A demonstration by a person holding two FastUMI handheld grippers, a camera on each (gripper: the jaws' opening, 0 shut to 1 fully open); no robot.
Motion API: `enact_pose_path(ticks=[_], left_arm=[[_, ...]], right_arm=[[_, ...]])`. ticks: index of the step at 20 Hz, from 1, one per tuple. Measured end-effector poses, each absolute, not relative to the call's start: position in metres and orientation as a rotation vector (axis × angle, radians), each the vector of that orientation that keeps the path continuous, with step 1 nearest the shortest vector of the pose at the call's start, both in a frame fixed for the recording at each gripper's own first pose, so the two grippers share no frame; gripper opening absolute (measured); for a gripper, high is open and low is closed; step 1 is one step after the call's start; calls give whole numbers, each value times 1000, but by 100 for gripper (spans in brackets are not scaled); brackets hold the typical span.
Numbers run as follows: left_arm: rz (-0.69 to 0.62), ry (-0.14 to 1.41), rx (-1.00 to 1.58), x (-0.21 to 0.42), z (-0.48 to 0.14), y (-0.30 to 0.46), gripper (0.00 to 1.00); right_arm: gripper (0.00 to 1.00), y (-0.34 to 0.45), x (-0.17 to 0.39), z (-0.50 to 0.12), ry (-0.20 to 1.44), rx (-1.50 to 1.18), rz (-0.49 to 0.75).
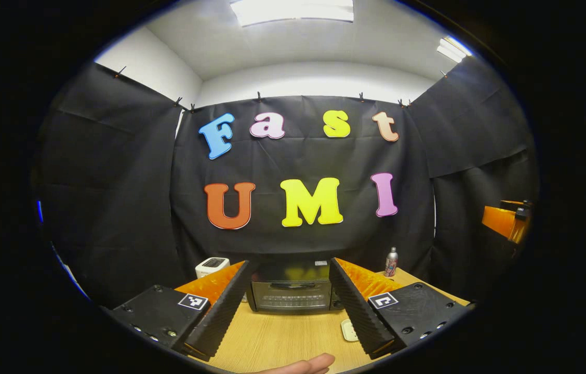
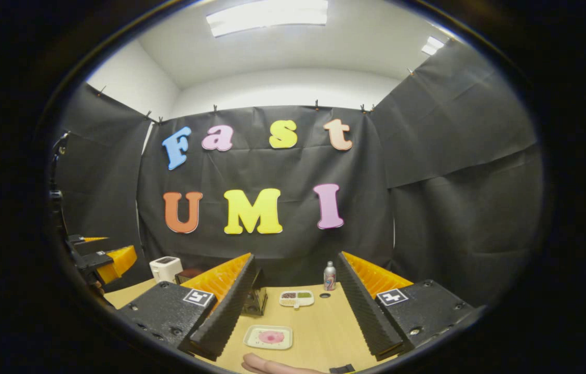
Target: Open the electric oven with the left hand, put the food in, and close the electric oven.
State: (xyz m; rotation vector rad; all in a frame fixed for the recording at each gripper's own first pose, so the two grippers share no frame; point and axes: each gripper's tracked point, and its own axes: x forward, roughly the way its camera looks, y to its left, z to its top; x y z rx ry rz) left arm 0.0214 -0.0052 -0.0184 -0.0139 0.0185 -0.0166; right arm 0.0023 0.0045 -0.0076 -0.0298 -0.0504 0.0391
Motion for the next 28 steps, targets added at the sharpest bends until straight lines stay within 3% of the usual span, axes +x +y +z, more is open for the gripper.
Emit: enact_pose_path(ticks=[7, 19, 28], left_arm=[[-37, 76, -69, 85, -57, -16, 96], [-51, 297, -74, 253, -168, -22, 95], [-47, 588, -57, 275, -256, -17, 95]], right_arm=[[96, 2, 26, -27, -28, -6, 74], [96, -34, 78, -51, -27, -65, 28], [96, -48, 95, -74, 37, -69, 18]])
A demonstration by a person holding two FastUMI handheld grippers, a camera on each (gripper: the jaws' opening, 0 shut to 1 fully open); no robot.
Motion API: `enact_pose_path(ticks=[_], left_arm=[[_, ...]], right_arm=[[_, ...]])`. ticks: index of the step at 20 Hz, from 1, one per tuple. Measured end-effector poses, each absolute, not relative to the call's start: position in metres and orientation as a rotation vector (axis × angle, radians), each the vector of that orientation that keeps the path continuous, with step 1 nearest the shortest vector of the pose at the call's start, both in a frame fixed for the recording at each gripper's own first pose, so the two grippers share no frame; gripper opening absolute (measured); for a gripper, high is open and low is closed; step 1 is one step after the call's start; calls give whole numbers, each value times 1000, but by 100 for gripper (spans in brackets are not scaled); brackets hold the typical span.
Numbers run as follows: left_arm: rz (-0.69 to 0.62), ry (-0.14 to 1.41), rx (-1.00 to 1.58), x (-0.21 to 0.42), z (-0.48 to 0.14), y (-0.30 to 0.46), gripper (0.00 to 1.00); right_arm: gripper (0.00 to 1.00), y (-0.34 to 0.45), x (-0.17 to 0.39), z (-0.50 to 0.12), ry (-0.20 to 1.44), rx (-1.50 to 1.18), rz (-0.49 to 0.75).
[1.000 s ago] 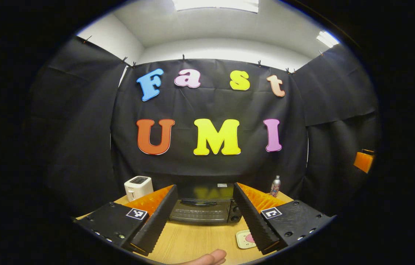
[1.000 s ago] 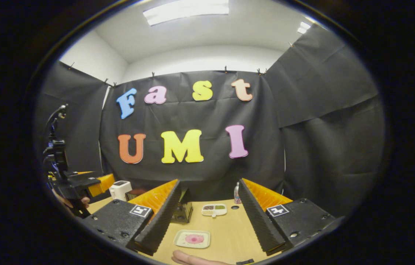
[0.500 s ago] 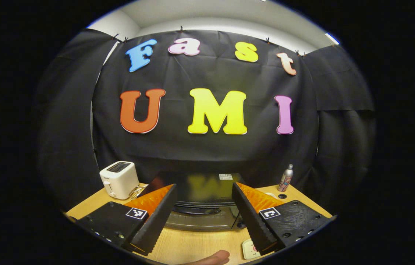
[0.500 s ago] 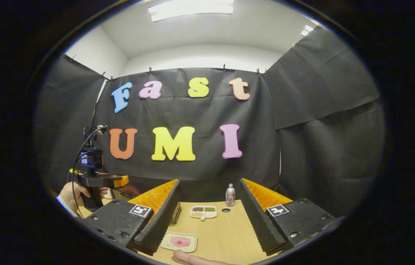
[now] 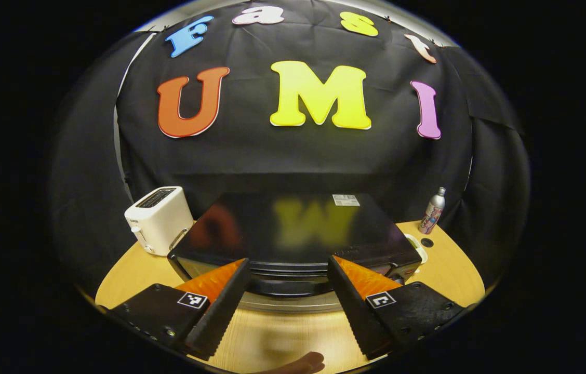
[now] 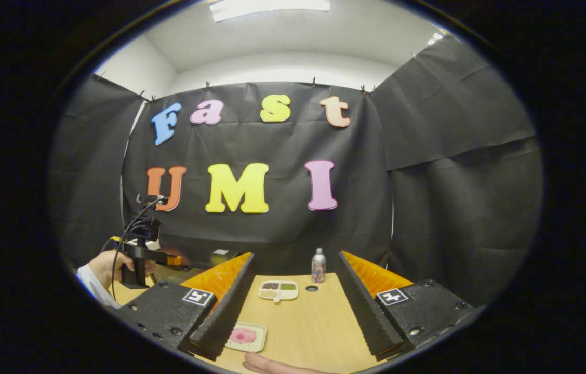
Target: Open the electric oven with the left hand, put the food in, and close the electric oven.
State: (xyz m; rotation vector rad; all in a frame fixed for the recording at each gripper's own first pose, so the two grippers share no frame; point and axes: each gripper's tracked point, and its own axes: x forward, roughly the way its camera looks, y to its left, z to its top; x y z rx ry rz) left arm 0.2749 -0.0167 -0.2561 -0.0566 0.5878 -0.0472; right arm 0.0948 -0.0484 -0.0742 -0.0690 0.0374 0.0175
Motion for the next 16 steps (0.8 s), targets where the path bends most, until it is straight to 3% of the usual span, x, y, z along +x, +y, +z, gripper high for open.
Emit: enact_pose_path(ticks=[8, 16], left_arm=[[-106, 593, -12, 281, -259, -17, 94], [-110, 578, -25, 244, -261, -15, 94]], right_arm=[[96, -41, 82, -62, 28, -88, 27], [96, -28, 55, -52, 35, -82, 23]])
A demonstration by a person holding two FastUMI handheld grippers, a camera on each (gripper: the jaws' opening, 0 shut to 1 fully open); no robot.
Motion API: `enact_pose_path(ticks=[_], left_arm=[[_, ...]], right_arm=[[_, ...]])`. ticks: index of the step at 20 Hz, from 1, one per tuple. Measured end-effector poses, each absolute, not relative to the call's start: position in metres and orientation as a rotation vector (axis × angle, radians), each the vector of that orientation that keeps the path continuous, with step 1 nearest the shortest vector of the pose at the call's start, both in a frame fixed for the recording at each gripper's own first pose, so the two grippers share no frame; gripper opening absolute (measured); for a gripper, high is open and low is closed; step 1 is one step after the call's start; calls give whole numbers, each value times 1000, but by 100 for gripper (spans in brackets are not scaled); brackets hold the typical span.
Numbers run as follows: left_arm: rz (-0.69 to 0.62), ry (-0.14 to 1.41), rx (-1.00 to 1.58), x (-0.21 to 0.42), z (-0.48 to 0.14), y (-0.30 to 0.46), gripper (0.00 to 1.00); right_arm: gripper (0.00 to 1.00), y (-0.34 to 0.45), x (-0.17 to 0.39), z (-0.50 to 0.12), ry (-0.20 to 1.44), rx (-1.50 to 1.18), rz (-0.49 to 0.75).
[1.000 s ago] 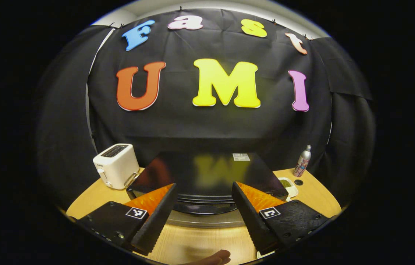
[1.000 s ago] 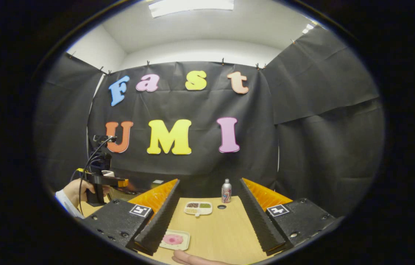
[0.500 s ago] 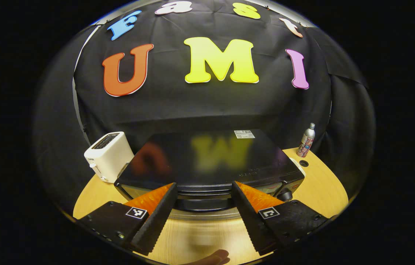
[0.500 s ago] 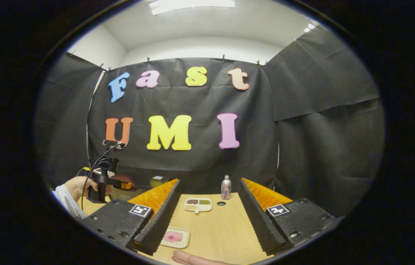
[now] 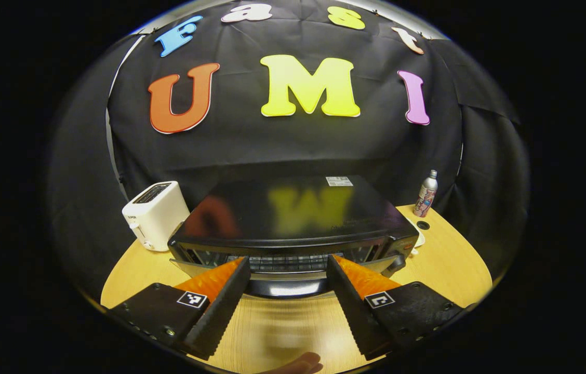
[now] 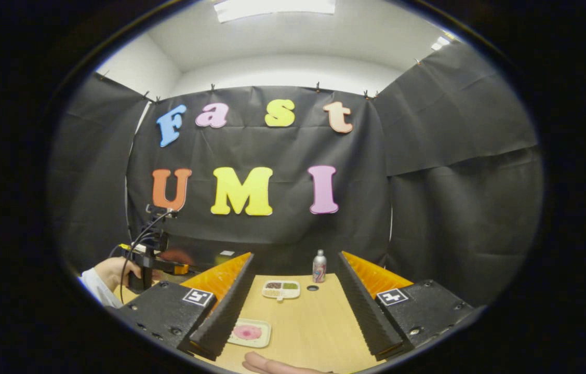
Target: Open the electric oven with the left hand, put the food in, and close the electric oven.
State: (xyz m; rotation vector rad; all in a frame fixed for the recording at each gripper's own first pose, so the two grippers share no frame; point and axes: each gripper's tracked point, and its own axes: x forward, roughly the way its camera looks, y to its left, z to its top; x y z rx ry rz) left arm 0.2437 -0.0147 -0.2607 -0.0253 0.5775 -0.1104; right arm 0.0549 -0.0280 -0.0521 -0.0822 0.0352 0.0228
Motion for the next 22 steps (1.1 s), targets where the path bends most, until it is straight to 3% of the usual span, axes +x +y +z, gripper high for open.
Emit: enact_pose_path(ticks=[22], left_arm=[[-111, 523, -31, 141, -318, -15, 94]], right_arm=[[96, 6, 15, -57, 61, -74, 35]])
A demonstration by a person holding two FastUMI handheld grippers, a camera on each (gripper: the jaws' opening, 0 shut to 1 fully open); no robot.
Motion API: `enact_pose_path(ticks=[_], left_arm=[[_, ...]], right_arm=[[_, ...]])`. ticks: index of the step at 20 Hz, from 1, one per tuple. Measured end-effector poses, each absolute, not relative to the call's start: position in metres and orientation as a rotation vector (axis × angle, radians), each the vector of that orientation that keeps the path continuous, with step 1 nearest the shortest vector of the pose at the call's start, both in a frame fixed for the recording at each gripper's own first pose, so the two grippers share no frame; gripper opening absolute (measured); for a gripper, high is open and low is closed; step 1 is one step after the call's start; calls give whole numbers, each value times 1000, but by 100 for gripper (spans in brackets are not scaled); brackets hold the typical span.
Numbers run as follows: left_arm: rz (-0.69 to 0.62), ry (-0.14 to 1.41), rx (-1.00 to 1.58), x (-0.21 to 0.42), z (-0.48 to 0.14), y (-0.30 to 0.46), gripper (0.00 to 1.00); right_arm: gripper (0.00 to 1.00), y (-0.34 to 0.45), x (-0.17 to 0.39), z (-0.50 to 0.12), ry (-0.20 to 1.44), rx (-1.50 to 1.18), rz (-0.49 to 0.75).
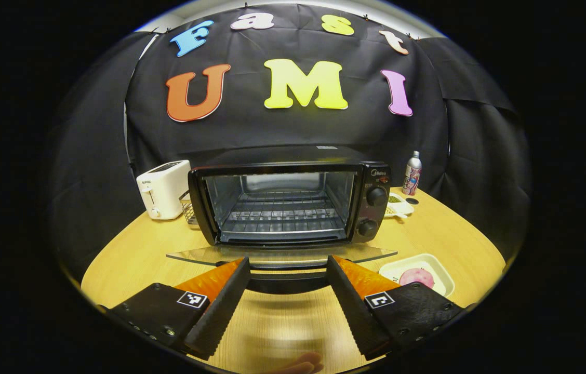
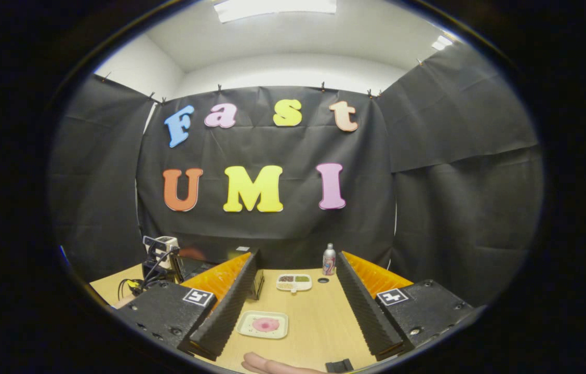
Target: Open the electric oven with the left hand, put the food in, and close the electric oven.
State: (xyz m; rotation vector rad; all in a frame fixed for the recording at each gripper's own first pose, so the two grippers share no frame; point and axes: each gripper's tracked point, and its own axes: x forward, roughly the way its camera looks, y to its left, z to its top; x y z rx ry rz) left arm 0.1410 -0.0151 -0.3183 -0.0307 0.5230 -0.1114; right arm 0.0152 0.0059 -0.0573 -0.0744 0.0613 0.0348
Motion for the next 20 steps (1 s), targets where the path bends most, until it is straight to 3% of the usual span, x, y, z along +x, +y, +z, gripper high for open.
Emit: enact_pose_path(ticks=[15, 20], left_arm=[[-115, 648, -41, 104, -391, -20, 95], [-114, 615, -37, 105, -384, -20, 95]], right_arm=[[97, 14, 27, -88, 131, -98, 37], [97, 12, 36, -97, 161, -106, 27]])
